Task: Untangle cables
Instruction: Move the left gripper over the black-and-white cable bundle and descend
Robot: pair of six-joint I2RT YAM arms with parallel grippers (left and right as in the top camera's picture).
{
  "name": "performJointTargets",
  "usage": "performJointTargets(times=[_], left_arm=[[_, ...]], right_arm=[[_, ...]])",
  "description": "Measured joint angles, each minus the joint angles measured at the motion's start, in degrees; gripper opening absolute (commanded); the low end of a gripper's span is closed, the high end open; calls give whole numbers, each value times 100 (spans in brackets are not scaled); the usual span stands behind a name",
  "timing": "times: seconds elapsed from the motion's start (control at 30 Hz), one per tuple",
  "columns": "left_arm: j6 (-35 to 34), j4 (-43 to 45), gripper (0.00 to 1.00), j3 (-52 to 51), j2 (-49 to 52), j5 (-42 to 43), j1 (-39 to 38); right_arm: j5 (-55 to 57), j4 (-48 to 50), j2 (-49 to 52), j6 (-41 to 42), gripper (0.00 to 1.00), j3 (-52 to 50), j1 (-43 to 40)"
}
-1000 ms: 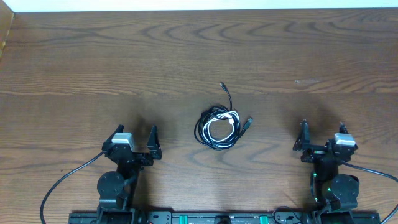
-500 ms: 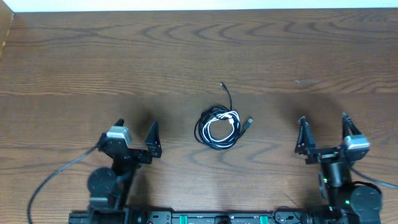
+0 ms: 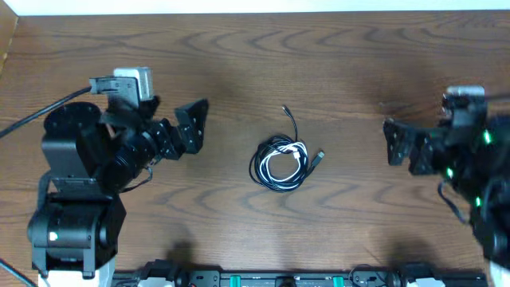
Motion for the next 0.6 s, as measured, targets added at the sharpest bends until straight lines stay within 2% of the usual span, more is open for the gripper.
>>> performJointTargets(times=[0.13,0.2,0.27,0.33,0.47,0.6], left_arm=[[-22,-107,98,7,120,863,0],[72,-457,98,50,326,1075,-7],[269,-914,100,83,713,1200,-70],[570,-1263,97,92,1412,1279,-332],[883,-1362,97,85,2494,1054,-925],[1180,-1322,93,76,3049,308,-1604]], right_arm=[[-385,-44,470,-15,99,173,0],[-535,-175,599,-46,99,188,0],[-610,-361,726,-157,99,195,0],[-566,-516,833,-291,99,199,0],[-175,-765,850,-380,99,212,0],[503,-1224,850,-450,99,227,0]])
